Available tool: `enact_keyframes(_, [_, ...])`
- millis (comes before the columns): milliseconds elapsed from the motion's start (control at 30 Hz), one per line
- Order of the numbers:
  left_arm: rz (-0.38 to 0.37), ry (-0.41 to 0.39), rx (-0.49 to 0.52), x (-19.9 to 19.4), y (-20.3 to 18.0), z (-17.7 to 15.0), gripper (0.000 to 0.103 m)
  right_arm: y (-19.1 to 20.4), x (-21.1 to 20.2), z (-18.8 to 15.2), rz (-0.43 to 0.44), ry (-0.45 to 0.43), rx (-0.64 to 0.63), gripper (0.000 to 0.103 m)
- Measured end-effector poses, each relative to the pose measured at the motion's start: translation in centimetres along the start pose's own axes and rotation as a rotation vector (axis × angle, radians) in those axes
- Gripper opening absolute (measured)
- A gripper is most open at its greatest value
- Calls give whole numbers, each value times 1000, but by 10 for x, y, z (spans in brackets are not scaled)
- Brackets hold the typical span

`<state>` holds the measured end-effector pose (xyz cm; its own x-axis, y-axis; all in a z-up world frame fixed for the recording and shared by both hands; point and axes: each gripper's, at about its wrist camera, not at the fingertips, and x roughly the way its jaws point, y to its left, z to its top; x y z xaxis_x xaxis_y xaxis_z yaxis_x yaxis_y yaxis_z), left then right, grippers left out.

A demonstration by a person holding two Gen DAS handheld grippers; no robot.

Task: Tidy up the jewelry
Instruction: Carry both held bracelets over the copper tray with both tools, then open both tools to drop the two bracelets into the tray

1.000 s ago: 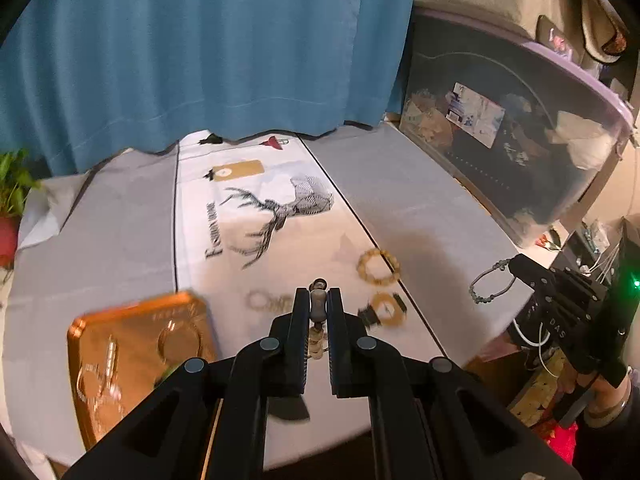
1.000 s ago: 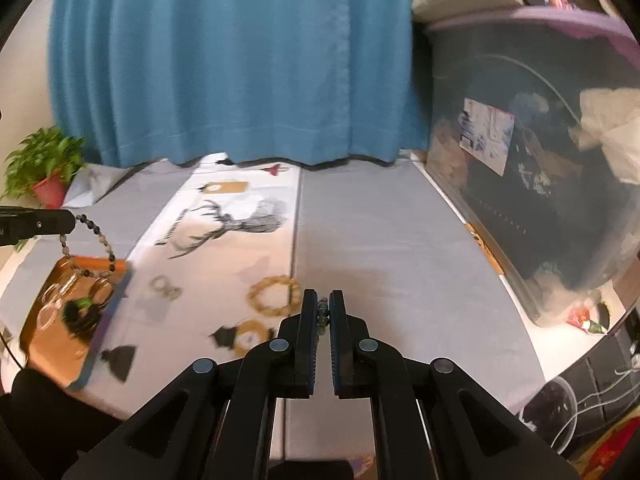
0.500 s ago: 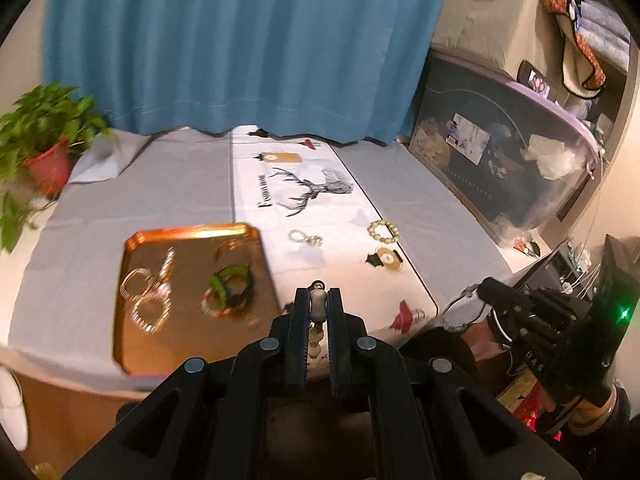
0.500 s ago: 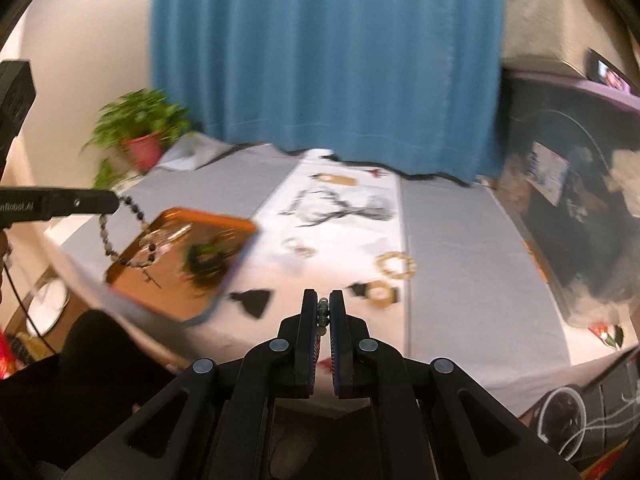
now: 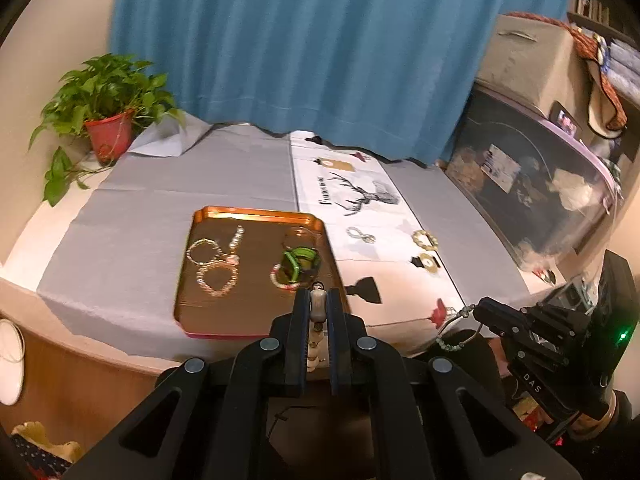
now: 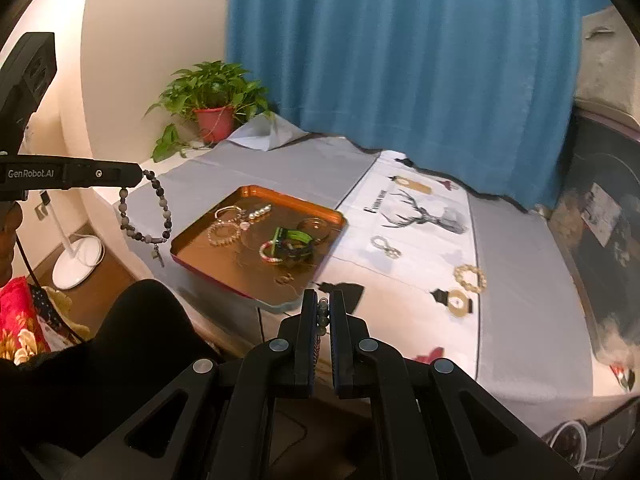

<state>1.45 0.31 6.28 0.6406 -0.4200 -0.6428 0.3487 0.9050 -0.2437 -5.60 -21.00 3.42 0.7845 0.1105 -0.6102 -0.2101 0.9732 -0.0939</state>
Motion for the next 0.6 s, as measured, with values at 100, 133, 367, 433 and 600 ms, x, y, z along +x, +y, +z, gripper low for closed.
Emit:
enact_keyframes(100, [10, 3, -14, 7, 12, 5, 6, 3, 14, 11, 16, 4, -7, 6])
enact_keyframes(133, [14, 6, -17, 11, 15, 7, 6, 5, 20, 16, 23, 4, -9, 6])
enact_keyframes(367, [36, 41, -42, 49, 43, 22, 6, 15, 66, 41, 70, 12, -14, 6])
enact_keyframes(433, [46, 54, -45, 61, 49, 26, 6, 19, 84, 47, 90, 16, -12, 6])
enact_keyframes(600, [63, 79, -50, 94, 62, 37, 6, 32, 125, 55, 136, 40, -12, 6])
